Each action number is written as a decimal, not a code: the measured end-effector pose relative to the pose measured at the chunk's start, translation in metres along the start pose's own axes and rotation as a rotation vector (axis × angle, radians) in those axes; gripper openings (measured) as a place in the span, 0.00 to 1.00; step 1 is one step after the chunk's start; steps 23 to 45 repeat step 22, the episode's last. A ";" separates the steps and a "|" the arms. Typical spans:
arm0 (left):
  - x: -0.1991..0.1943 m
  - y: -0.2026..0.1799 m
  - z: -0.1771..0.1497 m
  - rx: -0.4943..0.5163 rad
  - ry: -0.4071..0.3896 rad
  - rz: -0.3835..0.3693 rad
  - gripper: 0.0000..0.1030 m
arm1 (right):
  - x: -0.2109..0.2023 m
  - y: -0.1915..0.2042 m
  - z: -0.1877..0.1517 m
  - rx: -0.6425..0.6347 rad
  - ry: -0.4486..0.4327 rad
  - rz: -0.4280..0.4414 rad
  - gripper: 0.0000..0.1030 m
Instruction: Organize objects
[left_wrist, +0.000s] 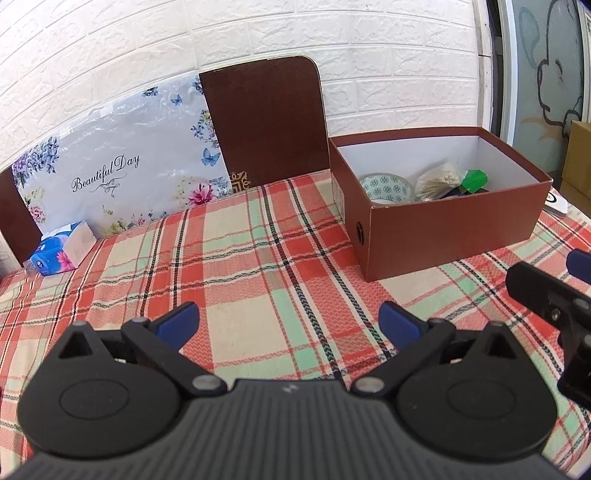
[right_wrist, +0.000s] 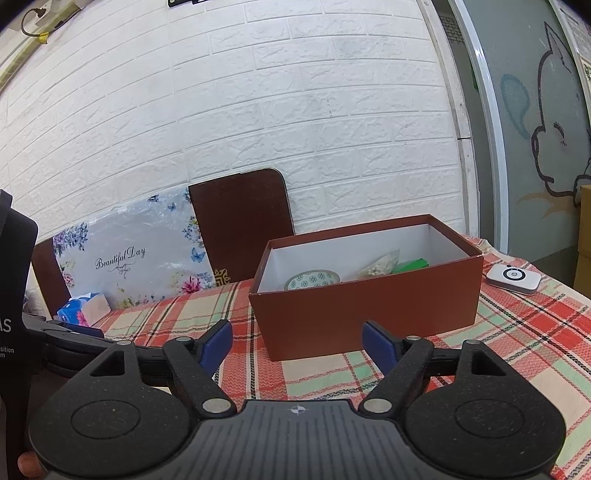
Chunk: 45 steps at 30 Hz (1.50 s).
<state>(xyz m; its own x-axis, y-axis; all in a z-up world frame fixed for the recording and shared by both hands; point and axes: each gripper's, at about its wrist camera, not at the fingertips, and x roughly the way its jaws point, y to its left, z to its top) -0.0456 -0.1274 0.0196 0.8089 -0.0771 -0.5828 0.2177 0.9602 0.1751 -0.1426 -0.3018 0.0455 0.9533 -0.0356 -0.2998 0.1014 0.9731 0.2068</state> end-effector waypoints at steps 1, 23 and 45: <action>0.000 0.000 0.000 -0.001 0.002 0.000 1.00 | 0.000 0.000 0.000 0.002 0.001 0.000 0.76; 0.001 -0.002 -0.002 0.003 0.000 -0.028 1.00 | 0.004 -0.003 -0.005 0.008 0.022 0.006 0.76; 0.001 -0.002 -0.002 0.003 0.000 -0.028 1.00 | 0.004 -0.003 -0.005 0.008 0.022 0.006 0.76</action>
